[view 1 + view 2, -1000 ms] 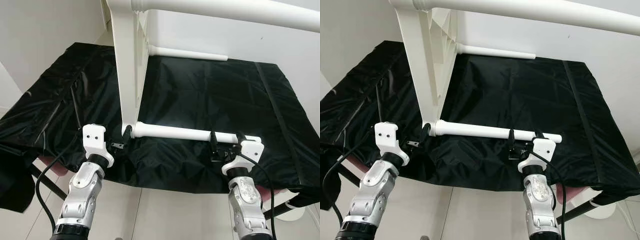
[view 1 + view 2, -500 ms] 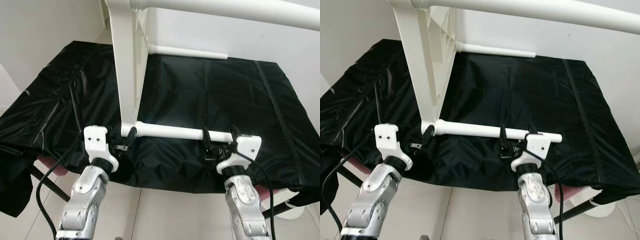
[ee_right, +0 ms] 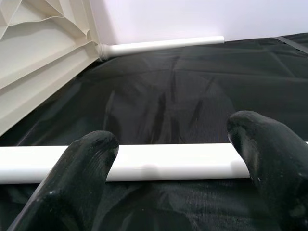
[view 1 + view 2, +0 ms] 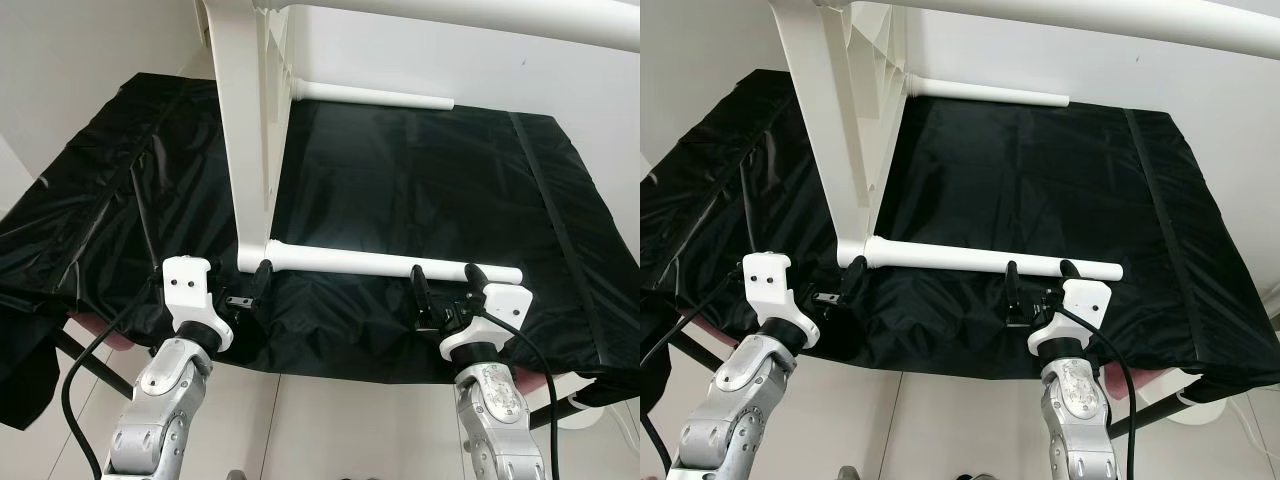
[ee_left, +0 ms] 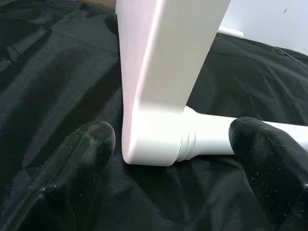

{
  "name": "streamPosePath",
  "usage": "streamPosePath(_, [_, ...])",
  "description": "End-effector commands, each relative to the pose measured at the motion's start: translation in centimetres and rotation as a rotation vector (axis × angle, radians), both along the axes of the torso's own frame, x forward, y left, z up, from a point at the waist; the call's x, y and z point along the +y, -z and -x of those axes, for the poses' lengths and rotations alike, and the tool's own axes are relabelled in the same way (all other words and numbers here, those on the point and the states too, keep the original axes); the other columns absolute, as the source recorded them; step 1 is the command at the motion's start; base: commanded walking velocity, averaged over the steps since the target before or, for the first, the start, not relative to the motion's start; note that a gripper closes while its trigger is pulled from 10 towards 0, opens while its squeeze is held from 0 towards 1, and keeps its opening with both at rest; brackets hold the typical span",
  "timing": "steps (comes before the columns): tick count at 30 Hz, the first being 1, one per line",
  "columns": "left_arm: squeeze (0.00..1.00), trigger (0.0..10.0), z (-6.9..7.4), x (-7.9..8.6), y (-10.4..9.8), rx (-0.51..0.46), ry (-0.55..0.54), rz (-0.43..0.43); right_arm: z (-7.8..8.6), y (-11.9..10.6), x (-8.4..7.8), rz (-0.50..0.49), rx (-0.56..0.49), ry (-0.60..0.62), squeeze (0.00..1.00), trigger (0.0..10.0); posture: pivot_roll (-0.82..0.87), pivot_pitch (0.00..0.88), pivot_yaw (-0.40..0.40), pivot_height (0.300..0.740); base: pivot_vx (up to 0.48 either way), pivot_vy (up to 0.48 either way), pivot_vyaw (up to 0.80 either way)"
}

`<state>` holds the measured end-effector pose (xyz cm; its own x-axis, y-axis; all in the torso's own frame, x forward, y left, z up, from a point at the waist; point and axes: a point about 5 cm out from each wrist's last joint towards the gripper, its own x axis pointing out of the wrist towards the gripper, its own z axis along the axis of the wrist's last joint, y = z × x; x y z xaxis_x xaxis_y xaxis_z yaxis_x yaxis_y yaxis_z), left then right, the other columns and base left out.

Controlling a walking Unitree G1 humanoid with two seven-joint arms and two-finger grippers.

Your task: Building children table

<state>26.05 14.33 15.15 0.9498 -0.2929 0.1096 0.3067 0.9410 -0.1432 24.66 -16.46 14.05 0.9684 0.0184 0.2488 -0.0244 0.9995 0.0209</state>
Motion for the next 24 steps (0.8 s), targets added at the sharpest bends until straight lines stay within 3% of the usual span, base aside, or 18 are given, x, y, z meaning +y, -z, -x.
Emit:
streamPosePath(1, [0.00, 10.0, 0.12, -0.16, -0.28, -0.013, 0.031, -0.023, 0.12, -0.16, -0.40, 0.004, -0.007, 0.010, 0.00, 10.0, 0.06, 0.112, -0.025, 0.740, 0.000, 0.000, 0.00])
streamPosePath(8, [0.00, 10.0, -0.08, -0.20, -0.41, -0.031, 0.035, -0.035, -0.02, -0.30, -0.58, -0.002, -0.013, 0.011, 0.00, 10.0, 0.06, 0.102, -0.031, 0.740, 0.000, 0.000, 0.00])
streamPosePath(9, [0.00, 10.0, -0.09, -0.17, -0.51, -0.044, 0.035, -0.039, 0.00, -0.33, -0.56, -0.004, -0.019, 0.010, 1.00, 10.0, 0.07, 0.099, -0.034, 0.740, 0.000, 0.000, 0.00])
streamPosePath(10, [0.00, 10.0, -0.09, -0.17, -0.51, -0.044, 0.035, -0.039, 0.00, -0.33, -0.56, -0.004, -0.019, 0.010, 1.00, 10.0, 0.07, 0.099, -0.034, 0.740, 0.000, 0.000, 0.00])
streamPosePath(11, [1.00, 10.0, -0.10, -0.13, -0.63, -0.056, 0.038, -0.029, -0.07, -0.32, -0.55, -0.003, -0.021, 0.010, 1.00, 10.0, 0.07, 0.098, -0.035, 0.740, 0.000, 0.000, 0.00])
streamPosePath(13, [1.00, 10.0, -0.15, -0.05, -0.67, -0.056, 0.029, -0.031, -0.17, -0.31, -0.56, 0.001, -0.018, 0.007, 1.00, 10.0, 0.07, 0.100, -0.036, 0.740, 0.000, 0.000, 0.00])
streamPosePath(14, [0.00, 10.0, -0.16, 0.00, -0.76, -0.063, 0.026, -0.045, -0.26, -0.31, -0.64, 0.011, -0.016, 0.011, 0.00, 10.0, 0.07, 0.103, -0.037, 0.740, 0.000, 0.000, 0.00])
streamPosePath(15, [0.00, 10.0, -0.16, 0.01, -0.80, -0.067, 0.025, -0.054, -0.32, -0.31, -0.71, 0.018, -0.014, 0.014, 0.00, 10.0, 0.07, 0.103, -0.037, 0.740, 0.000, 0.000, 0.00])
streamPosePath(16, [0.00, 10.0, -0.14, 0.07, -0.83, -0.066, 0.026, -0.031, -0.33, -0.34, -0.75, 0.004, -0.018, 0.007, 1.00, 10.0, 0.07, 0.103, -0.037, 0.740, 0.000, 0.000, 0.00])
streamPosePath(17, [1.00, 10.0, -0.09, 0.11, -0.87, -0.066, 0.027, -0.018, -0.31, -0.38, -0.82, 0.005, -0.021, 0.008, 1.00, 10.0, 0.07, 0.109, -0.039, 0.740, 0.000, 0.000, 0.00])
streamPosePath(21, [1.00, 10.0, -0.08, 0.15, -0.88, -0.066, 0.023, -0.017, -0.36, -0.36, -0.87, 0.012, -0.019, 0.009, 1.00, 10.0, 0.07, 0.109, -0.039, 0.740, 0.000, 0.000, 0.00])
streamPosePath(22, [0.97, 10.0, -0.10, 0.16, -0.86, -0.066, 0.017, -0.031, -0.42, -0.32, -0.91, 0.018, -0.015, 0.010, 0.04, 10.0, 0.07, 0.111, -0.041, 0.740, 0.000, 0.000, 0.00])
streamPosePath(23, [0.00, 10.0, -0.12, 0.14, -0.81, -0.065, 0.012, -0.040, -0.46, -0.31, -0.96, 0.019, -0.016, 0.012, 0.00, 10.0, 0.07, 0.113, -0.042, 0.740, 0.000, 0.000, 0.00])
streamPosePath(24, [0.00, 10.0, -0.12, 0.14, -0.81, -0.065, 0.012, -0.040, -0.46, -0.31, -0.96, 0.019, -0.016, 0.012, 0.00, 10.0, 0.07, 0.113, -0.042, 0.740, 0.000, 0.000, 0.00])
